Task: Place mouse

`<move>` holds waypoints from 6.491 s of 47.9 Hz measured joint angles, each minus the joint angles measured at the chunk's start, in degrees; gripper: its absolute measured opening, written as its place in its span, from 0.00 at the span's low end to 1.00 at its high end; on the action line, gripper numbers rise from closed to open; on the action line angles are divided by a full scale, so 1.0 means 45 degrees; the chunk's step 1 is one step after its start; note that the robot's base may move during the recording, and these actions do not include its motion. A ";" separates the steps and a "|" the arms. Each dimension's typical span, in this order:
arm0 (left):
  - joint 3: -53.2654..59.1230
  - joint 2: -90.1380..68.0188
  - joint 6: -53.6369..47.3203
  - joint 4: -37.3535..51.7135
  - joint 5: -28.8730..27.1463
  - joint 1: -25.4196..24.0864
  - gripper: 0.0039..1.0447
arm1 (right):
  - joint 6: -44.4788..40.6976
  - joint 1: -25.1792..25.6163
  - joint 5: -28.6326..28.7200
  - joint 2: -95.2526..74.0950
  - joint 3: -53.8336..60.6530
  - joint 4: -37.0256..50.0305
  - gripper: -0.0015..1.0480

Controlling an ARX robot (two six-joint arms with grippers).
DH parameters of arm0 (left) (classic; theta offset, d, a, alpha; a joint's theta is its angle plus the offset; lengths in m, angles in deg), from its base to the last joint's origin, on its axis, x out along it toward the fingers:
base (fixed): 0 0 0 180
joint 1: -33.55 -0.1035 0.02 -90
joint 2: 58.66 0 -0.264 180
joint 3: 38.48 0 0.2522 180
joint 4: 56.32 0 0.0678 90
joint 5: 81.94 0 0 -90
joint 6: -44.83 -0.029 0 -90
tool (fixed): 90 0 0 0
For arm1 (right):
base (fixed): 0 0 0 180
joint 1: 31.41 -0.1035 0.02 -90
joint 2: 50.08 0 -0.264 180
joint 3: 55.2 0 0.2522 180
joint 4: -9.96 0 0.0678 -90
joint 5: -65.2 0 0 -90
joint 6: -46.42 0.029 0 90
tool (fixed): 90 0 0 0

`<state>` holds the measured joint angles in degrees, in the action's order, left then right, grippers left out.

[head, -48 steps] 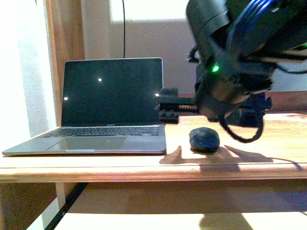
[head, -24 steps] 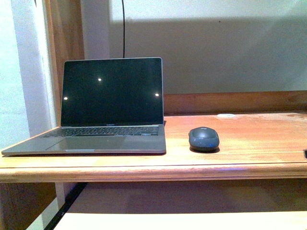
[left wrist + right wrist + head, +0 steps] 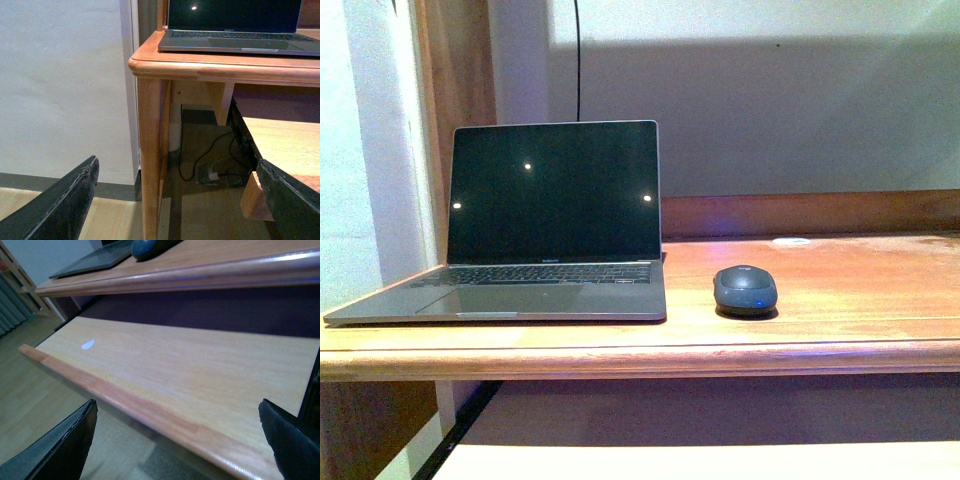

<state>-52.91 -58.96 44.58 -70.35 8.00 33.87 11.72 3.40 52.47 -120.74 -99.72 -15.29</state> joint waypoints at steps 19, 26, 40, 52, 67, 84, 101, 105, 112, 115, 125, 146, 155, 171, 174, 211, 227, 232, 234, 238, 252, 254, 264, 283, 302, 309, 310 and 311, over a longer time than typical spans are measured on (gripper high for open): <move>0.0000 0.0000 0.0000 0.0000 0.0000 0.0000 0.93 | -1.2424 0.0816 -0.0670 -0.2997 -0.0874 -1.0418 0.93; 0.0000 0.0000 0.0000 0.0000 0.0005 0.0000 0.93 | -1.1516 0.0112 -0.0534 -0.1991 0.0073 -0.7325 0.93; 0.0000 0.0000 0.0000 0.0000 0.0000 0.0000 0.93 | -0.2229 -0.2895 -0.1559 0.0267 0.3269 0.4167 0.93; 0.0000 0.0000 0.0000 0.0000 0.0005 0.0000 0.93 | 0.4575 -0.6188 -0.5362 -0.1593 0.3609 1.2050 0.93; 0.0000 0.0000 0.0000 0.0000 0.0005 0.0000 0.93 | 0.7237 -0.9243 -1.0355 -0.3978 0.2161 1.4542 0.93; 0.0000 0.0000 0.0000 0.0000 0.0005 0.0000 0.93 | 0.7844 -1.0734 -1.4260 -0.5406 0.0801 1.4950 0.93; 0.0000 0.0000 -0.0005 0.0000 0.0000 0.0000 0.93 | 0.8238 -1.1166 -1.5781 -0.5901 0.0597 1.5033 0.93; 0.0000 0.0000 0.0000 0.0000 0.0010 0.0000 0.93 | 0.8378 -1.0953 -1.5363 -0.5629 0.0597 1.4668 0.93; 0.0000 0.0000 0.0000 0.0000 0.0005 0.0000 0.93 | 0.8519 -1.0064 -1.4134 -0.4473 0.0612 1.3566 0.93; 0.0000 0.0000 0.0000 0.0005 0.0005 0.0000 0.93 | 0.8519 -0.9151 -1.2862 -0.3201 0.0714 1.2604 0.93; 0.0000 0.0000 0.0000 0.0000 0.0005 0.0000 0.93 | 0.8553 -0.6042 -1.1851 -0.0311 0.1107 1.0525 0.93; 0.0000 0.0000 0.0000 0.0000 -0.0010 0.0000 0.93 | 0.8311 -0.3925 -1.3478 0.3623 0.3716 1.1186 0.74; 0.0000 0.0000 0.0000 0.0000 -0.0010 0.0000 0.93 | 0.7888 -0.5061 -1.4547 0.5251 0.4915 1.0948 0.41; 0.0000 0.0000 0.0000 0.0000 0.0005 -0.0005 0.93 | 0.7757 -0.6271 -1.5761 0.7723 0.5965 0.9505 0.03; 0.0000 0.0000 0.0000 0.0000 0.0005 -0.0005 0.93 | 0.7757 -0.6489 -1.6058 0.8097 0.6071 0.9258 0.03; 0.0000 0.0000 0.0000 0.0000 0.0005 -0.0005 0.93 | 0.7752 -0.7689 -1.7131 1.2177 0.6640 0.6091 0.03; 0.0000 0.0000 0.0000 0.0000 0.0005 -0.0005 0.93 | 0.7752 -0.7689 -1.7131 1.3338 0.6640 0.4915 0.03; 0.0000 0.0000 0.0000 0.0000 0.0000 -0.0005 0.93 | 0.7747 -0.7694 -1.7141 1.4770 0.6635 0.3045 0.03; 0.0000 0.0000 0.0000 0.0000 0.0005 -0.0005 0.93 | 0.7742 -0.7694 -1.7175 1.5334 0.6640 0.2647 0.03; 0.0000 0.0000 0.0000 0.0000 0.0010 -0.0005 0.93 | 0.7747 -0.7699 -1.7170 1.5625 0.6635 0.2608 0.03; 0.0000 0.0000 0.0000 0.0000 0.0010 -0.0005 0.93 | 0.7747 -0.7699 -1.7136 1.5640 0.6635 0.2569 0.03; 0.0000 0.0000 0.0000 0.0000 0.0010 -0.0005 0.93 | 0.7737 -0.7699 -1.7136 1.5640 0.6640 0.2569 0.03; 0.0000 0.0000 0.0000 0.0000 0.0005 -0.0005 0.93 | 0.7742 -0.7699 -1.7141 1.5640 0.6635 0.2569 0.36; 0.0000 0.0000 0.0000 0.0000 0.0005 -0.0005 0.93 | 0.7747 -0.7699 -1.7141 1.5640 0.6640 0.2569 0.93; 0.0000 0.0000 0.0000 0.0000 0.0010 -0.0005 0.93 | 0.7747 -0.7699 -1.7141 1.5640 0.6640 0.2569 0.93; 0.0000 0.0000 0.0000 0.0000 0.0010 -0.0005 0.93 | 0.7747 -0.7699 -1.7141 1.5640 0.6635 0.2569 0.93; 0.0000 0.0000 0.0000 0.0000 0.0010 -0.0005 0.93 | 0.7747 -0.7699 -1.7141 1.5640 0.6635 0.2569 0.93; 0.0000 0.0000 0.0000 0.0000 0.0010 -0.0005 0.93 | 0.7747 -0.7699 -1.7141 1.5640 0.6640 0.2569 0.93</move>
<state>-52.91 -58.96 44.58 -70.35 8.05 33.85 46.58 -31.25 -24.66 -50.36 -69.84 -3.72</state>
